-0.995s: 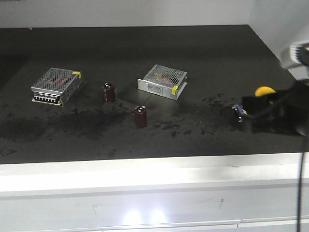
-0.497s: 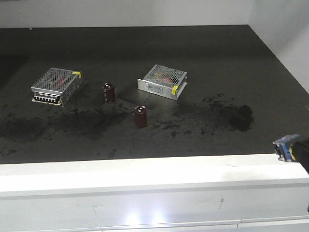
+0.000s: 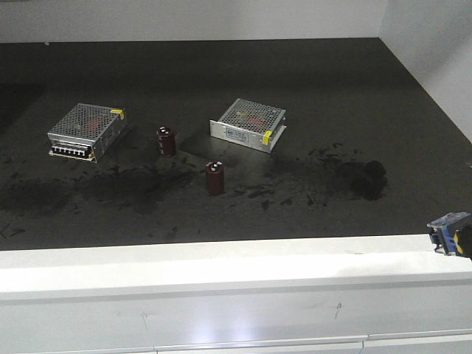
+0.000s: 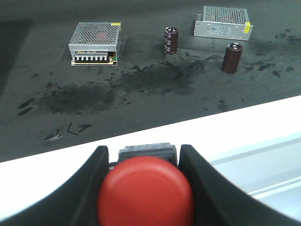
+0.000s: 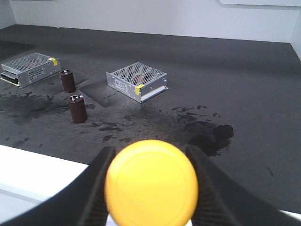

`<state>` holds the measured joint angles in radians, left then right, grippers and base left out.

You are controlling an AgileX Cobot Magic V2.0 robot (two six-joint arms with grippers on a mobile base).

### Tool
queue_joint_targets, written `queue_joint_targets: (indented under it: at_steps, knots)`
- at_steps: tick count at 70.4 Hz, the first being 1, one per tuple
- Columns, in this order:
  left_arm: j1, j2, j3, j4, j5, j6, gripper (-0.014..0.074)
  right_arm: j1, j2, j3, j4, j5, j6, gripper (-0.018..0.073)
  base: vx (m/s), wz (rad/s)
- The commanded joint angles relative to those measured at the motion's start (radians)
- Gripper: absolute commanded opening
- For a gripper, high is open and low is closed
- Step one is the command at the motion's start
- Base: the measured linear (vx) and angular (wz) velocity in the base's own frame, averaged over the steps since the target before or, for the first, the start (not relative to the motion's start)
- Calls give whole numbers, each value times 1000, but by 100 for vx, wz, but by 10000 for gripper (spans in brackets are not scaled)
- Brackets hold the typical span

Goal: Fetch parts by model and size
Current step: 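Drive the base to the bench with the red tray, holding both buttons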

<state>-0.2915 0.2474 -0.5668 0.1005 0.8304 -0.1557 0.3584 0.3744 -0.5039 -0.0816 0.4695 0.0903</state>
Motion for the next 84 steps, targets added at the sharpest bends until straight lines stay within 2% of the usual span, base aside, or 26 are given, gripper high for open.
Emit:
queue_joint_targets:
  at_steps: [1, 40, 84]
  knots:
    - [-6, 15, -26, -1, -76, -1, -6, -4, 6, -27, -13, -77, -6, -10, 0, 0]
    - [-6, 16, -26, -1, -76, -1, -6, -4, 6, -27, -13, -77, -6, -10, -3, 11]
    - [-6, 16, -26, -1, -75, -1, -6, -4, 6, -27, -13, -73, -6, -10, -16, 64]
